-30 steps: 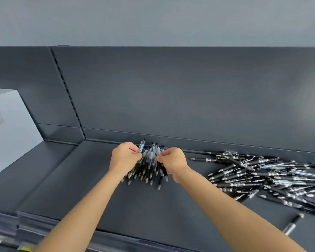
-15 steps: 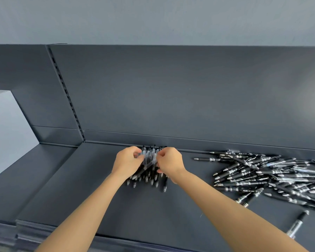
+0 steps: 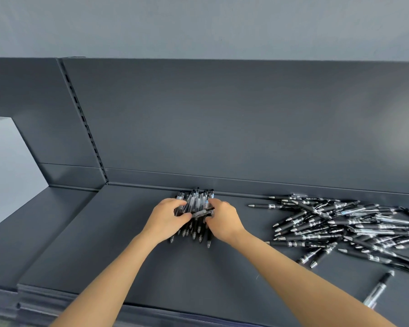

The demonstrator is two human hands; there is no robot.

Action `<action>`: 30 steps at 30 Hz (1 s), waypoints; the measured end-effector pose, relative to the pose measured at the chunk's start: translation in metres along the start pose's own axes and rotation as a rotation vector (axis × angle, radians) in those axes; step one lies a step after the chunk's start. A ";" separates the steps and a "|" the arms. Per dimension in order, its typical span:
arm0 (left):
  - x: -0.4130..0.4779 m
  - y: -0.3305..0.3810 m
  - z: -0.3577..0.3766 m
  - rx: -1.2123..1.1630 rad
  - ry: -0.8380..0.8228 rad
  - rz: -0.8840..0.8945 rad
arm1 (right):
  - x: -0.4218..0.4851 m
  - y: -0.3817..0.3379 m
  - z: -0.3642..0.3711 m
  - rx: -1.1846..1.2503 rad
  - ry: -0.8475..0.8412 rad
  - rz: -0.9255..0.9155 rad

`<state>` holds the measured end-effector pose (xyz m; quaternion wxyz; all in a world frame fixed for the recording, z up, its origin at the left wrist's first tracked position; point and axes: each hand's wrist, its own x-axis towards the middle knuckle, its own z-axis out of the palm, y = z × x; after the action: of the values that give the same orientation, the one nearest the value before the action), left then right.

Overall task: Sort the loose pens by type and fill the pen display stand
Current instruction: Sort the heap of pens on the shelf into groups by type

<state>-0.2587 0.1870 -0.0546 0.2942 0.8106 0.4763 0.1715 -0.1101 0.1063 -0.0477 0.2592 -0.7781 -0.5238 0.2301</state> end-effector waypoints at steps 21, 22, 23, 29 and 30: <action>-0.009 0.128 0.059 -0.027 0.004 0.298 | -0.056 0.104 -0.122 -0.086 0.252 -0.009; -0.009 0.137 0.066 -0.025 -0.008 0.315 | -0.060 0.113 -0.130 -0.092 0.265 -0.005; -0.008 0.146 0.073 -0.017 -0.022 0.331 | -0.065 0.123 -0.137 -0.098 0.272 0.006; -0.007 0.199 0.119 0.032 -0.091 0.432 | -0.085 0.189 -0.184 -0.146 0.317 0.112; -0.007 0.209 0.127 0.041 -0.105 0.454 | -0.088 0.200 -0.191 -0.148 0.326 0.128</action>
<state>-0.0515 0.0633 -0.0182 0.2561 0.9106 0.2691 0.1810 0.1189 -0.0705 -0.0238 0.2674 -0.8539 -0.4396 0.0777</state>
